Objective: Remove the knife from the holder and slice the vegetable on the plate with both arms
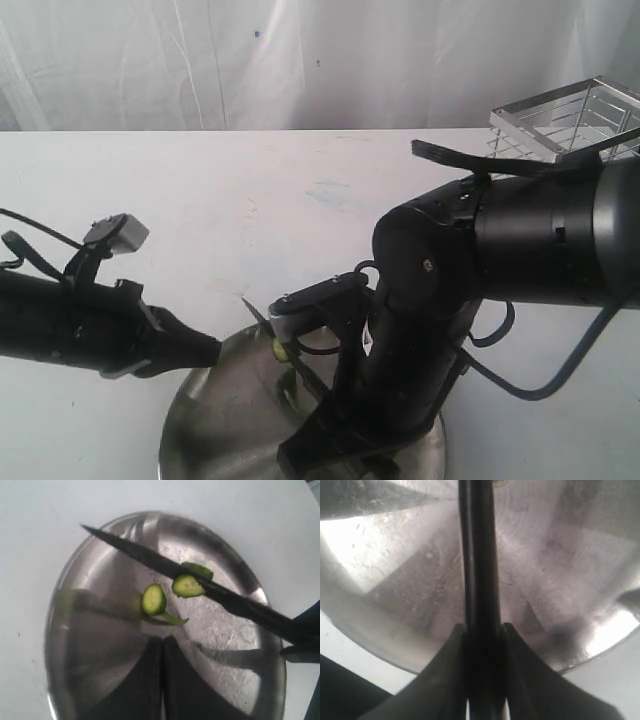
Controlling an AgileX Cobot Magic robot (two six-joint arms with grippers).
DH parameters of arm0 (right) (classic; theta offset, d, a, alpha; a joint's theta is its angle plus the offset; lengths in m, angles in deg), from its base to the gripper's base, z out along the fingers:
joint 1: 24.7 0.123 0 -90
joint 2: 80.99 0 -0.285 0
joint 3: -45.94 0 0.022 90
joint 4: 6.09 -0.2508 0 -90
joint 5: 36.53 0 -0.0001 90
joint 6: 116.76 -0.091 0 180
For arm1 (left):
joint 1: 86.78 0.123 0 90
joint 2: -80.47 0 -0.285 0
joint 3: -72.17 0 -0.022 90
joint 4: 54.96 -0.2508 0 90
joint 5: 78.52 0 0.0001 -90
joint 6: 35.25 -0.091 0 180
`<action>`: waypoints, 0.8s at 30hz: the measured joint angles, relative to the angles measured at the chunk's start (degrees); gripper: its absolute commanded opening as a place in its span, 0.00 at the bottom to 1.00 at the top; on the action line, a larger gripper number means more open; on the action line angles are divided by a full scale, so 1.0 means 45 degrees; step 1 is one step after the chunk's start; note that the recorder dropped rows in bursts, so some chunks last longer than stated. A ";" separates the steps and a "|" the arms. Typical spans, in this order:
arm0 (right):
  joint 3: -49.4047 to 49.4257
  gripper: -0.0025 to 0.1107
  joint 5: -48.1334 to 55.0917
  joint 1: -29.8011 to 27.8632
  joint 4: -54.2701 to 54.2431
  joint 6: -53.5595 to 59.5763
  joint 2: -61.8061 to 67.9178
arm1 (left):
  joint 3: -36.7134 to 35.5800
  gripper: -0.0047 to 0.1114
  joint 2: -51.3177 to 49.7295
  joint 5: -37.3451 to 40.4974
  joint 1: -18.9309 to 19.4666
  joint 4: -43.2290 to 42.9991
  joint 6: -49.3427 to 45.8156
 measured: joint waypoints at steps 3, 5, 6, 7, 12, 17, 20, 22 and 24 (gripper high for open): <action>0.0000 0.02 0.0103 0.0000 0.0110 0.0303 0.0000 | -0.0463 0.04 0.0000 -0.0448 0.0000 0.0000 0.0133; 0.0000 0.02 0.0314 0.0000 0.0326 0.0377 0.0000 | -0.0518 0.07 0.0000 -0.0810 0.0000 0.0110 0.0164; 0.0000 0.02 0.0403 0.0000 0.0468 0.0377 0.0000 | -0.0518 0.11 0.0022 -0.1071 0.0000 0.0201 0.0164; 0.0000 0.02 0.0425 -0.0062 0.0496 0.0438 0.0000 | -0.0518 0.24 0.0022 -0.1189 0.0000 0.0218 0.0141; 0.0000 0.02 0.0453 -0.0617 0.0520 0.0959 -0.0017 | -0.0518 0.69 0.0022 -0.1649 0.0000 0.0250 -0.0029; 0.0000 0.02 0.0453 -0.0738 0.0520 0.0959 -0.0076 | -0.0518 0.64 -0.0887 -0.1801 0.0000 0.0250 -0.0029; 0.0000 0.02 0.0453 -0.0738 0.0520 0.0959 -0.0076 | -0.0549 0.59 -0.1427 -0.1567 0.0000 0.0280 -0.0029; 0.0000 0.02 0.0453 -0.0738 0.0520 0.0959 -0.0076 | -0.0549 0.47 -0.1653 -0.1302 0.0000 0.0427 -0.0029; 0.0000 0.02 0.0453 -0.0738 0.0520 0.0959 -0.0076 | -0.0549 0.30 -0.1854 -0.1167 0.0000 0.0555 -0.0029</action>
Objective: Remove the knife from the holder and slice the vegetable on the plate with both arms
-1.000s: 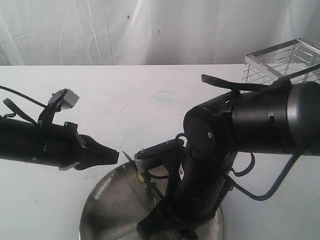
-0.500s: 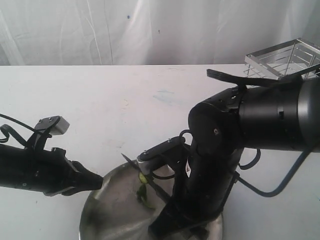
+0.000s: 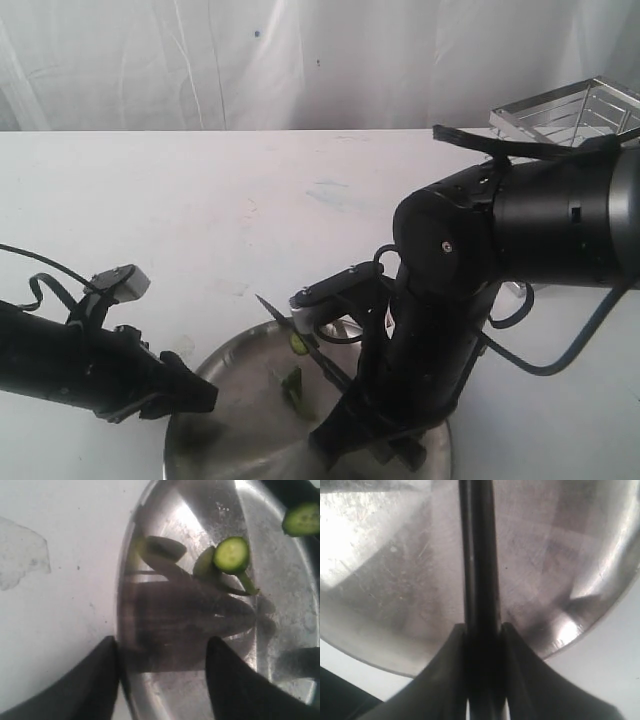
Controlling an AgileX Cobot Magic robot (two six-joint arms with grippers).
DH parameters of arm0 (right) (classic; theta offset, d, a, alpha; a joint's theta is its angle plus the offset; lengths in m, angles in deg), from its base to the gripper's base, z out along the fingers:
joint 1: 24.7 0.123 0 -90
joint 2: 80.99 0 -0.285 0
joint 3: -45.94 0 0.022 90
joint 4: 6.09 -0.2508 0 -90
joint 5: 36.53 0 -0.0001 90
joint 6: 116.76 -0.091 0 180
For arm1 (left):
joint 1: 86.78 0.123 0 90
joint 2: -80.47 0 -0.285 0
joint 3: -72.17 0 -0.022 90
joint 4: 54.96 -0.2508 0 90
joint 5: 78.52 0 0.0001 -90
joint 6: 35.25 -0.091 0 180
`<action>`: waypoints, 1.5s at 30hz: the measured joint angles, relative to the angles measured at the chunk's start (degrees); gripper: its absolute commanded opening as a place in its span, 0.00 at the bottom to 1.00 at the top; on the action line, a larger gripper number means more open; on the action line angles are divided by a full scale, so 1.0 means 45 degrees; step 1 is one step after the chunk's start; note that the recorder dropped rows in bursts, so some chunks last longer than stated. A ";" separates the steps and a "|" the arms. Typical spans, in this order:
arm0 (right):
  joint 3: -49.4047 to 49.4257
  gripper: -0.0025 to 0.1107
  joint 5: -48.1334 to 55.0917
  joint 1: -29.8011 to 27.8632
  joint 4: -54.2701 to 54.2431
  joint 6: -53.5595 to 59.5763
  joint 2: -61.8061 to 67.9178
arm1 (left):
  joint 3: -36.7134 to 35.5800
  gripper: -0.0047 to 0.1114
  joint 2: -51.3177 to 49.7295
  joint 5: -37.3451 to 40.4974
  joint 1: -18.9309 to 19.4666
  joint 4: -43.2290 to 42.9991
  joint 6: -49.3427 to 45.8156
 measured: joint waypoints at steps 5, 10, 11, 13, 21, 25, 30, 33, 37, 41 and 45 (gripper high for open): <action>0.0000 0.02 0.0000 0.0000 0.0000 0.0023 0.0000 | 0.0119 0.04 -0.0357 -0.0477 0.0000 0.0076 0.0109; 0.0000 0.02 0.0000 0.0000 0.0000 0.0023 0.0000 | 0.0766 0.04 -0.0391 -0.1466 0.0000 -0.0106 0.0070; 0.0000 0.02 0.0000 0.0000 0.0000 0.0023 0.0000 | 0.0959 0.04 -0.0391 -0.1879 0.0000 -0.0106 0.0070; 0.0000 0.02 0.0000 0.0000 -0.0026 0.0023 0.0000 | 0.1372 0.04 -0.0391 -0.2700 0.0000 -0.0167 0.0070; 0.0000 0.02 -0.0205 0.0000 -0.0026 0.0023 0.0000 | 0.3082 0.04 -0.0450 -0.5269 0.0000 -0.2025 0.0137; 0.0000 0.02 -0.0805 0.0000 -0.0026 0.0023 0.0000 | 0.3497 0.11 -0.0469 -0.5309 0.0000 -0.2716 0.0137; 0.0000 0.02 -0.1236 0.0000 -0.0103 0.0023 0.0051 | 0.3557 0.40 -0.0469 -0.5917 0.0000 -0.3041 0.0087; 0.0000 0.02 -0.1264 0.0000 -0.0129 0.0023 0.0214 | 0.3585 0.59 -0.0469 -0.6342 0.0000 -0.3068 0.0058; 0.0000 0.02 -0.1281 0.0000 -0.0179 0.0023 0.0297 | 0.3872 0.68 -0.0476 -0.6495 0.0000 -0.2517 0.0031; 0.0000 0.02 -0.1313 0.0000 -0.0136 0.0286 0.0297 | 0.4210 0.57 -0.0255 -0.5738 0.0000 -0.2143 0.0031; 0.0000 0.02 -0.1373 0.0000 -0.0106 0.1082 0.0297 | 0.4686 0.04 0.0264 -0.3499 0.0000 -0.1521 0.0431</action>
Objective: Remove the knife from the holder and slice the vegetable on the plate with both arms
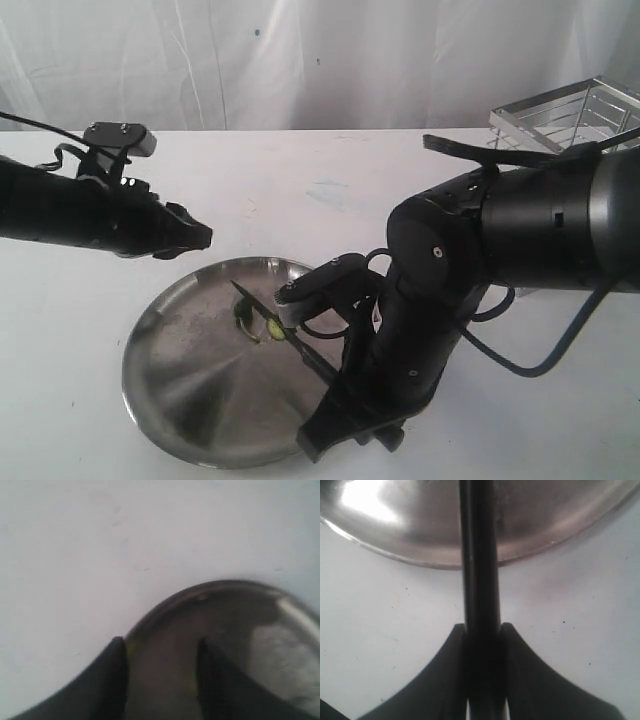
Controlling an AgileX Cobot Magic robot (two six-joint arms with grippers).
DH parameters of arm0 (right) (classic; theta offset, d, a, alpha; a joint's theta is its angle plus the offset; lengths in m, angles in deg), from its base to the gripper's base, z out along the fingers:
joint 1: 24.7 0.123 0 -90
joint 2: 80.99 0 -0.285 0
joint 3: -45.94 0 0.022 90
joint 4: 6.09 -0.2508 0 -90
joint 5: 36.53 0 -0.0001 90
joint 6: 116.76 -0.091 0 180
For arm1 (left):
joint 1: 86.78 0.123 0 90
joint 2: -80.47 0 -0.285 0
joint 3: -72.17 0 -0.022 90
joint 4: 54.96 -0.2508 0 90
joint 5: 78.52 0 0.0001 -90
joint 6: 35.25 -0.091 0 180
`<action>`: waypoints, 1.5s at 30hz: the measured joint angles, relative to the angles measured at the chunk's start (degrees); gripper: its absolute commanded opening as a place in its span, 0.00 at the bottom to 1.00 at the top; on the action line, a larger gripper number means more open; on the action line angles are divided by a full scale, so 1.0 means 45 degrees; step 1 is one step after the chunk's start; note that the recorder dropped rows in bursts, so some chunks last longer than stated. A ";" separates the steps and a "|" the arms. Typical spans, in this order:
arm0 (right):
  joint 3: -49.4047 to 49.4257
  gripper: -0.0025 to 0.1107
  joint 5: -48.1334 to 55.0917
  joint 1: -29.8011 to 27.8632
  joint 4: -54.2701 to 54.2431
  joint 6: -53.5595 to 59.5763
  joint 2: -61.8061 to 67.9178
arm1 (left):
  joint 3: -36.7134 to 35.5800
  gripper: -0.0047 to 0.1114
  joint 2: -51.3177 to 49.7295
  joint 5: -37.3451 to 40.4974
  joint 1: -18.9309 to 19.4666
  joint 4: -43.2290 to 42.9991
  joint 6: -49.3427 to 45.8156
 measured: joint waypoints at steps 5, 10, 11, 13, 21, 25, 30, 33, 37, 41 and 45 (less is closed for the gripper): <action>0.0000 0.02 -0.0298 0.0000 0.0354 0.0329 0.0000 | 0.0088 0.04 0.0005 0.2494 0.0000 0.0400 0.0097; 0.0000 0.02 -0.0250 0.0000 0.0744 0.0354 0.0000 | 0.0110 0.04 -0.0392 0.4838 0.0000 0.1380 0.0045; 0.0000 0.02 -0.0247 0.0000 0.0819 0.0354 0.0000 | 0.0137 0.04 -0.0446 0.5367 0.0000 0.1517 0.0018; 0.0000 0.02 -0.0197 0.0000 0.0878 0.0354 0.0000 | 0.0318 0.04 -0.0559 0.6285 0.0000 0.1633 -0.0011; 0.0000 0.02 -0.0197 0.0000 0.0981 0.0354 0.0000 | 0.0568 0.04 -0.0835 0.6969 -0.0672 0.0973 -0.0101; 0.0000 0.02 -0.0191 0.0000 0.1203 0.0354 0.0000 | 0.0568 0.04 -0.1137 0.6460 -0.1159 0.0199 -0.0101; 0.0000 0.02 -0.0191 0.0000 0.1399 0.0378 0.0000 | 0.0568 0.04 -0.1647 0.6194 -0.1188 -0.0245 0.0046; 0.0000 0.02 -0.0167 0.0000 0.1650 0.0378 0.0000 | 0.0568 0.04 -0.1876 0.6070 -0.1188 -0.0329 0.0080; 0.0000 0.02 -0.0167 0.0000 0.2102 0.0378 0.0000 | 0.0568 0.04 -0.1997 0.5856 -0.1188 -0.0384 0.0080; 0.0000 0.02 -0.0190 0.0000 0.2692 0.0378 0.0000 | 0.0568 0.04 -0.2014 0.5653 -0.1188 -0.0384 0.0102; 0.0000 0.02 -0.0190 0.0000 0.3190 0.0621 0.0000 | 0.0660 0.04 -0.2014 0.5614 -0.1188 -0.0384 0.0102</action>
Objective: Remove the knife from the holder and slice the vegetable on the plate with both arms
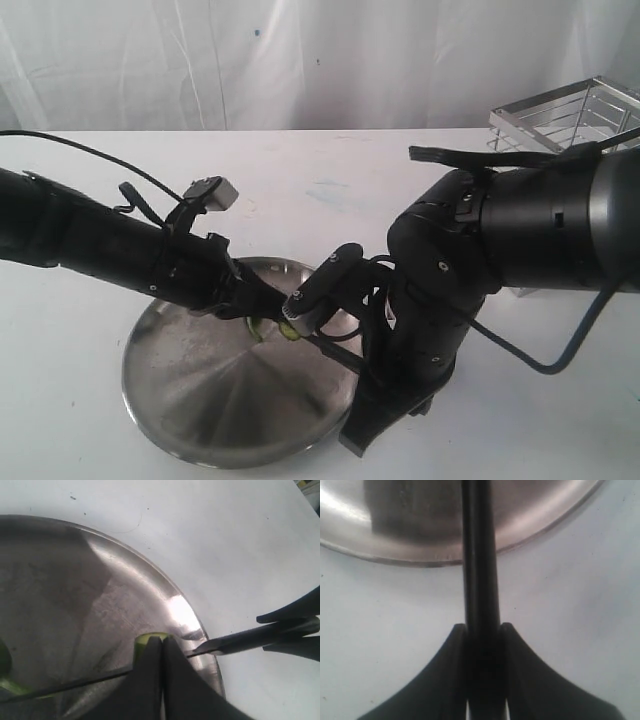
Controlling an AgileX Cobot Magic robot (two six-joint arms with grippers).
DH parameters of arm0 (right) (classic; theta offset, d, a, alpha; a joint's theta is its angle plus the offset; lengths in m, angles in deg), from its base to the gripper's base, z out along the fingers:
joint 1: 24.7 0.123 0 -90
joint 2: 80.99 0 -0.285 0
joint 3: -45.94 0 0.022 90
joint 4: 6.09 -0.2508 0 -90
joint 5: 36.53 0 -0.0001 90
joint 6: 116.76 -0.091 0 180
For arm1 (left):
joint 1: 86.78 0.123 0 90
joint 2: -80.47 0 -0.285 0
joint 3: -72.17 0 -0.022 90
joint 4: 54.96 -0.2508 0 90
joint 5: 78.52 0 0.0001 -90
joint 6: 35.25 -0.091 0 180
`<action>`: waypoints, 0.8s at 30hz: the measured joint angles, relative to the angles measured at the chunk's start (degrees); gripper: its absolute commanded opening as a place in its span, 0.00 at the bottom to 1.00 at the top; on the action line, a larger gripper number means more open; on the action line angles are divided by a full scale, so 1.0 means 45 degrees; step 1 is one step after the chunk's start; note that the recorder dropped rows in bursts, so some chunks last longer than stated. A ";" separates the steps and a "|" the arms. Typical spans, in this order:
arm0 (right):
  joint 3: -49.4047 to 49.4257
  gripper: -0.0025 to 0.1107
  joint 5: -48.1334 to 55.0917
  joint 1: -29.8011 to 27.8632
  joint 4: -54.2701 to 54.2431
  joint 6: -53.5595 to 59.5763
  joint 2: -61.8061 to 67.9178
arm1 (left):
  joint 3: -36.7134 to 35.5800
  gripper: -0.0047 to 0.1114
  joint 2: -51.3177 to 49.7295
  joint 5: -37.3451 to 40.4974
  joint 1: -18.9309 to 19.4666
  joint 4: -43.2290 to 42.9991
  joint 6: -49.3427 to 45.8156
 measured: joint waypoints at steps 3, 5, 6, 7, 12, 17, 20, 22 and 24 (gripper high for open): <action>0.0000 0.02 0.0000 0.0000 0.0022 0.0030 0.0000 | 0.0451 0.04 0.0000 0.0687 0.0000 0.0000 0.0026; 0.0000 0.02 0.0000 0.0000 0.0032 0.0030 0.0000 | 0.0613 0.04 0.0000 0.1148 0.0000 0.0000 0.0026; 0.0000 0.02 0.0000 0.0000 0.0032 0.0030 0.0000 | 0.0613 0.04 0.0000 0.1148 0.0000 0.0000 0.0026; 0.0000 0.02 0.0000 0.0000 0.0032 0.0030 0.0000 | 0.0613 0.04 0.0000 0.1049 0.0000 0.0000 0.0026; 0.0000 0.02 0.0000 0.0000 0.0032 0.0030 0.0000 | 0.0613 0.04 0.0000 0.0691 -0.0410 -0.0136 0.0026; 0.0000 0.02 0.0000 0.0000 0.0052 0.0030 0.0000 | 0.0613 0.04 -0.0080 0.0476 -0.0549 -0.0464 0.0026; 0.0000 0.02 0.0000 0.0000 0.0052 0.0030 0.0000 | 0.0613 0.04 -0.0357 0.0444 -0.0549 -0.0545 0.0026; 0.0000 0.02 0.0000 0.0000 0.0052 0.0050 0.0000 | 0.0613 0.04 -0.0629 0.0348 -0.0549 -0.0576 0.0026; 0.0000 0.02 0.0000 0.0000 0.0052 0.0050 0.0000 | 0.0613 0.04 -0.0837 0.0153 -0.0549 -0.0576 0.0048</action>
